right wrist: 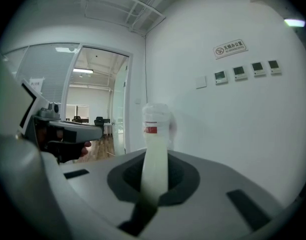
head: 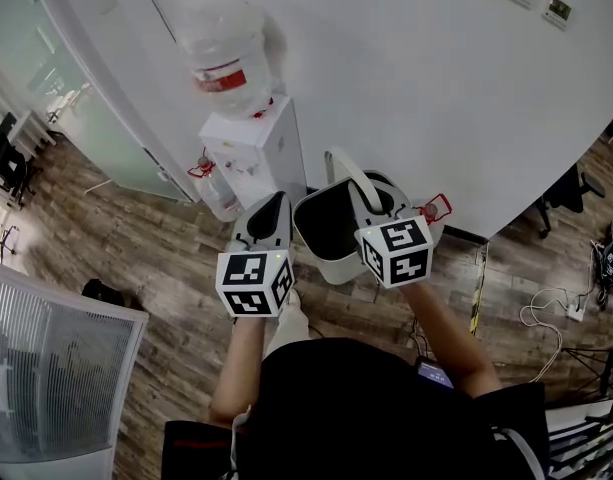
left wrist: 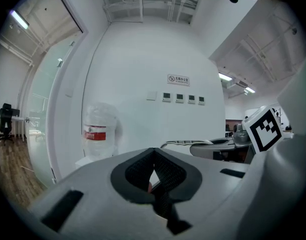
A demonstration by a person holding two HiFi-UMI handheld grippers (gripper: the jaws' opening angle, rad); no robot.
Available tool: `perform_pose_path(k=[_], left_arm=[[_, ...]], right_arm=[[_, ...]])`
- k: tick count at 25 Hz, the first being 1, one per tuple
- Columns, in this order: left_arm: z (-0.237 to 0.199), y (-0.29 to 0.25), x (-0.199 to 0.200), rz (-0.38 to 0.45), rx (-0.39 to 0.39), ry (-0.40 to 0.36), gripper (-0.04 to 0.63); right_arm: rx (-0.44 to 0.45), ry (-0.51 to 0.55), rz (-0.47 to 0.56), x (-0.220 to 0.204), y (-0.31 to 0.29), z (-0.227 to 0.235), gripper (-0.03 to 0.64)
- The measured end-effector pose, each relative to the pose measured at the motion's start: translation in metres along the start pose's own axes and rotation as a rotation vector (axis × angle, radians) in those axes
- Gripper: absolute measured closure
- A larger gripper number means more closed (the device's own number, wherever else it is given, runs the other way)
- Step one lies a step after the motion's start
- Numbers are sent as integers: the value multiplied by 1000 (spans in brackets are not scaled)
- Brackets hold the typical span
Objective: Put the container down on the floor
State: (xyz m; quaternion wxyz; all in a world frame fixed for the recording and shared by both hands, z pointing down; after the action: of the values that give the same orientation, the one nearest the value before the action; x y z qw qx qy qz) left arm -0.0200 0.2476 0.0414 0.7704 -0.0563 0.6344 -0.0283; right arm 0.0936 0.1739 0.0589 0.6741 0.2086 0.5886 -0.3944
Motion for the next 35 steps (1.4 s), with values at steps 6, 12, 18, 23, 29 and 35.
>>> perform_pose_path(k=[6, 12, 18, 23, 29, 35], left_arm=[[-14, -26, -4, -5, -8, 13, 578], [-43, -61, -9, -13, -23, 26, 578], [-82, -99, -6, -14, -45, 43, 578], [-118, -131, -5, -22, -80, 43, 578], [-153, -172, -1, -16, -142, 38, 578], [-181, -208, -16, -36, -204, 50, 578]], right_arm=[[-9, -1, -13, 3, -26, 10, 589], [-28, -12, -37, 8, -68, 21, 589], [-48, -14, -44, 24, -115, 26, 589], [-82, -19, -44, 39, -155, 29, 589], [-129, -32, -42, 52, -200, 34, 589], [-190, -54, -42, 56, -237, 40, 589]])
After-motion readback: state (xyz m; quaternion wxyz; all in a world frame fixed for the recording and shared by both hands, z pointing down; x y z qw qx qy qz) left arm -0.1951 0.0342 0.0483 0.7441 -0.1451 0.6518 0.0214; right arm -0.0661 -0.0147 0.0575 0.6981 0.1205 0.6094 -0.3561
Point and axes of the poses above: the fingertips, and each gripper's own axes: y backward along the fingers, z to its right, x out of its top, the point moved 1 cm from there along y, backward along the fingers, and after that the axes turned 13 degrees about -y, right-handed, at the moved point
